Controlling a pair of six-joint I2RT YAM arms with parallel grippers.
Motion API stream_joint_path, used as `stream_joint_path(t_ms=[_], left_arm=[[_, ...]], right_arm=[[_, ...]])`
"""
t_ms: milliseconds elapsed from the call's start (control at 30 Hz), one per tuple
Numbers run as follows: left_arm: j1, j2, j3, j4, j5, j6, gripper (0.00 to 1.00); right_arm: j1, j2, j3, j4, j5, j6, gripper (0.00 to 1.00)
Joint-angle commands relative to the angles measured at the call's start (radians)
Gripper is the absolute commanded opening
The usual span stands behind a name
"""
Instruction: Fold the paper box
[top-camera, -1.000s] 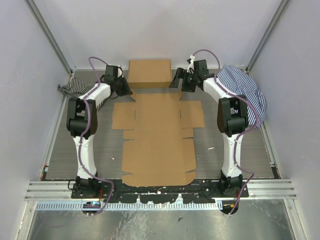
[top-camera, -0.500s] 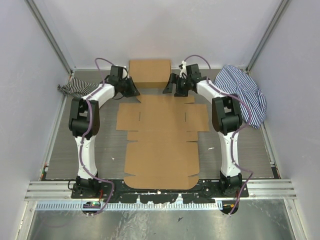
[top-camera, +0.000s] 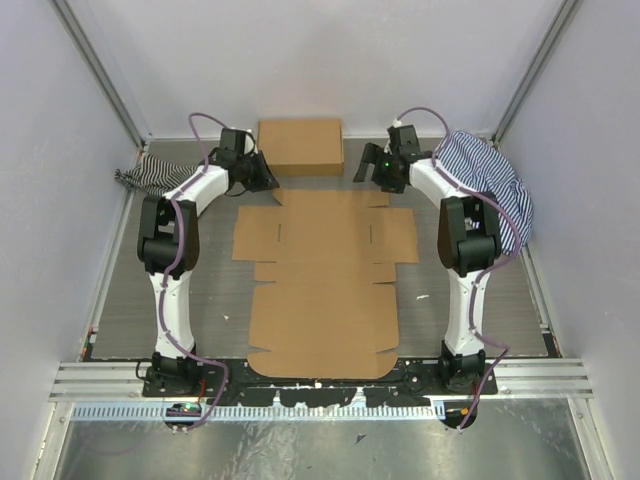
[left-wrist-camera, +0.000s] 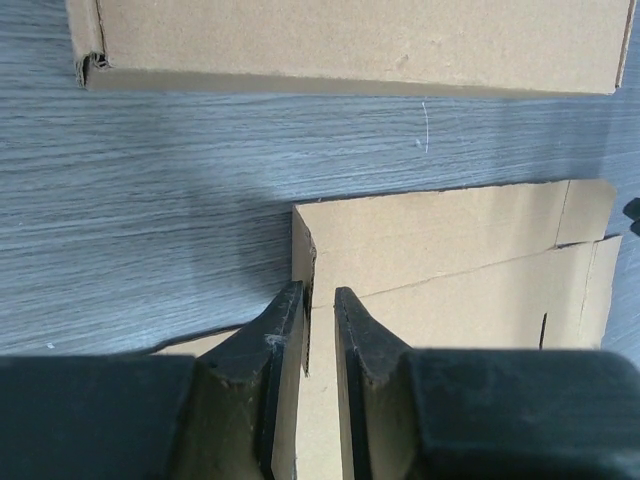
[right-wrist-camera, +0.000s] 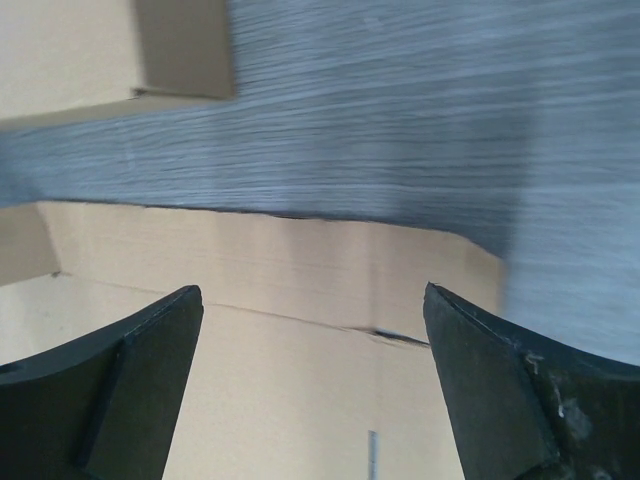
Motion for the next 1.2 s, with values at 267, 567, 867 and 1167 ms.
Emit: stream_joint_path(t_ms=[267,567,867,1167], left_arm=[[0.003,-0.024,0.029,-0.028,-0.02,0.028,0.26],[0.002,-0.012,0.031,-0.017,-0.01,0.016,0.26],[0.003,-0.02,0.037,-0.018,0.0,0.015,0.25],[0.002,-0.013,0.034,-0.006,0.024,0.003,0.24]], right_arm=[[-0.069,-0.054,-0.067,-0.016,0.098,0.022,0.97],[-0.058,-0.018,-0.046,0.021,-0.087,-0.013,0.95],[-0.032,-0.025,-0.039,0.035,-0.125,-0.028,0.94],[0.002,-0.038,-0.001,0.035,-0.149,-0.032,0.93]])
